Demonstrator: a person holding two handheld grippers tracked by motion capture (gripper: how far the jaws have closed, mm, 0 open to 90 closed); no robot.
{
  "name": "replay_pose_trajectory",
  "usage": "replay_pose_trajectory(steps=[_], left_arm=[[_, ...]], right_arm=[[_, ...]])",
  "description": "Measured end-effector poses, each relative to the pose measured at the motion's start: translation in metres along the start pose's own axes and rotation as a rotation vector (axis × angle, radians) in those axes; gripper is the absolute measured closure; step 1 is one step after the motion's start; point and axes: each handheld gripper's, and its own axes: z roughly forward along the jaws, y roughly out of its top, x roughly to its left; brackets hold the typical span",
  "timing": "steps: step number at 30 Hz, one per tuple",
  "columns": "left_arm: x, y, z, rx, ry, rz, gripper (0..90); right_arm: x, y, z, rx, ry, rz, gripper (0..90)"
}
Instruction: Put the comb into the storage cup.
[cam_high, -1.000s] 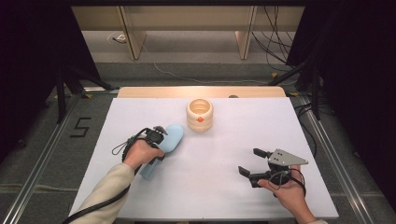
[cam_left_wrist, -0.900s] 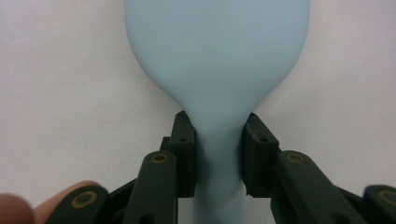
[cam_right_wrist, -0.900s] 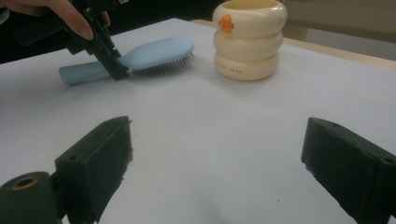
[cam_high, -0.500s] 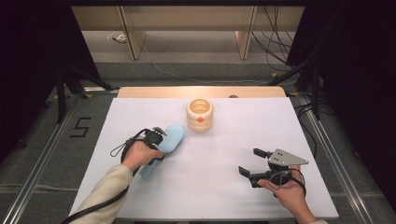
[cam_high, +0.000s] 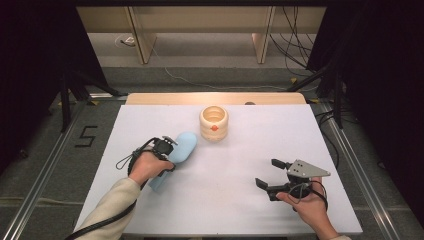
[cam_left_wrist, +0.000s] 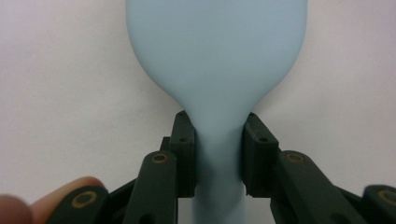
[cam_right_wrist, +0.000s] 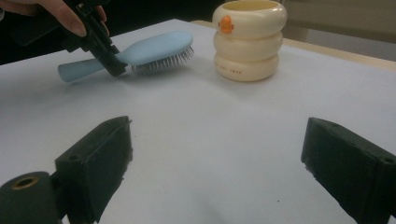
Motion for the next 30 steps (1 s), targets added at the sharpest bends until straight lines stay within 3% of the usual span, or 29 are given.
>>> replay_pose_trajectory(steps=[10,30], left_arm=[[-0.003,-0.004,-0.006,-0.048,0.004,0.04,69.3],[-0.009,-0.012,-0.02,-0.143,0.005,0.077,69.3]], right_arm=[[0.0,0.0,0.0,-0.003,0.002,0.001,9.7],[0.0,0.0,0.001,-0.003,0.004,0.0,9.8]])
